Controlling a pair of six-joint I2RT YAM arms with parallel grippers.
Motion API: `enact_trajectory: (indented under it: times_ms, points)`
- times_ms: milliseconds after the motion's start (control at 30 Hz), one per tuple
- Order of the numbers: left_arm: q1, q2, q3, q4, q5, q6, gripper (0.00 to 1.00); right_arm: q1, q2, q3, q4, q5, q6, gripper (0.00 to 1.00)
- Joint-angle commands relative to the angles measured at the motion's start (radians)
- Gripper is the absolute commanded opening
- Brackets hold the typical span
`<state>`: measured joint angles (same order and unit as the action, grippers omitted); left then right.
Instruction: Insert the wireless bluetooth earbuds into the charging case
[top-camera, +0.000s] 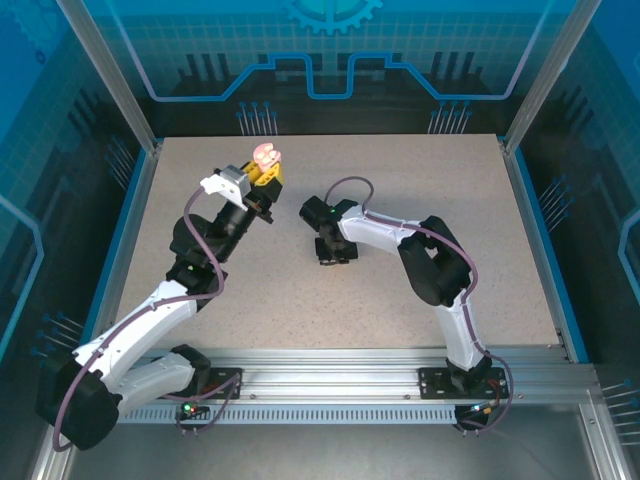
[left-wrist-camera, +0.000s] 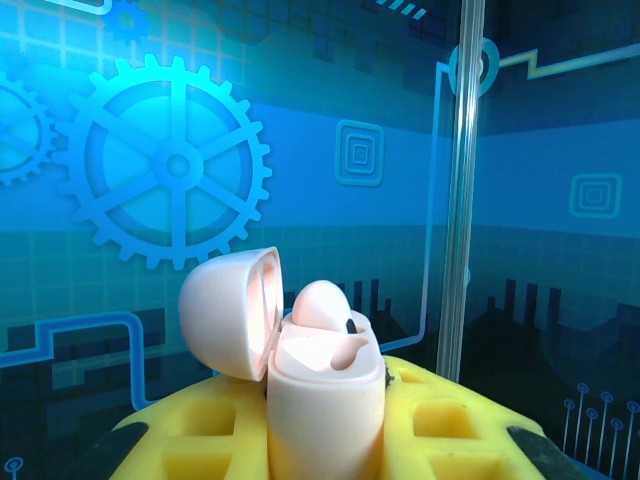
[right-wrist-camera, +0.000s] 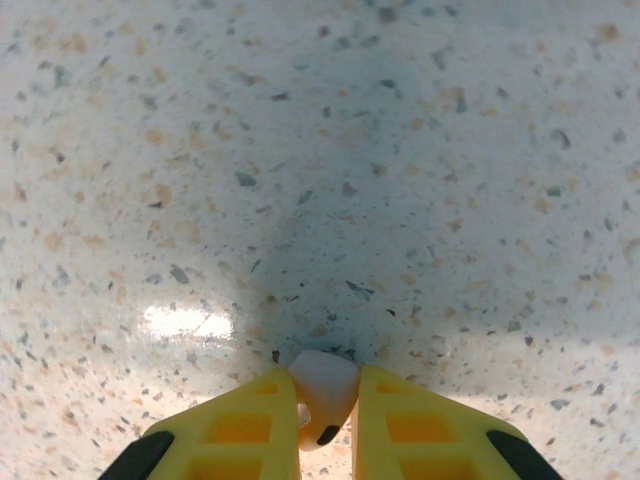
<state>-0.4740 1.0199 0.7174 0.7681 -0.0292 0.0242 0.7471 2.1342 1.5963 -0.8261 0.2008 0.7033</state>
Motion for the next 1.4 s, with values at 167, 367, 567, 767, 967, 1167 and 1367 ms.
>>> enact_trajectory:
  times_ms: [167,367,567,767,967,1167,1367]
  points:
    - [0.005,-0.012,0.000,0.049,0.016,-0.020,0.00,0.009,0.023,0.041,-0.075,0.024,-0.180,0.27]
    - [0.005,-0.013,-0.001,0.049,0.016,-0.020,0.00,0.009,0.016,0.058,-0.066,-0.039,-0.061,0.38]
    - [0.005,-0.013,-0.002,0.049,0.018,-0.024,0.00,0.007,0.021,0.077,-0.077,-0.027,0.102,0.41]
    - [0.005,-0.019,-0.002,0.044,0.020,-0.023,0.00,0.006,0.053,0.128,-0.107,0.020,-0.006,0.41]
    - [0.005,-0.024,-0.006,0.044,0.017,-0.023,0.00,0.001,0.046,0.114,-0.103,0.028,-0.158,0.41]
    - [0.005,-0.023,-0.006,0.043,0.016,-0.022,0.00,-0.012,0.024,0.058,-0.073,0.009,-0.197,0.40]
    - [0.006,-0.020,-0.002,0.040,0.019,-0.025,0.00,-0.020,0.038,0.039,-0.054,-0.004,-0.193,0.38]
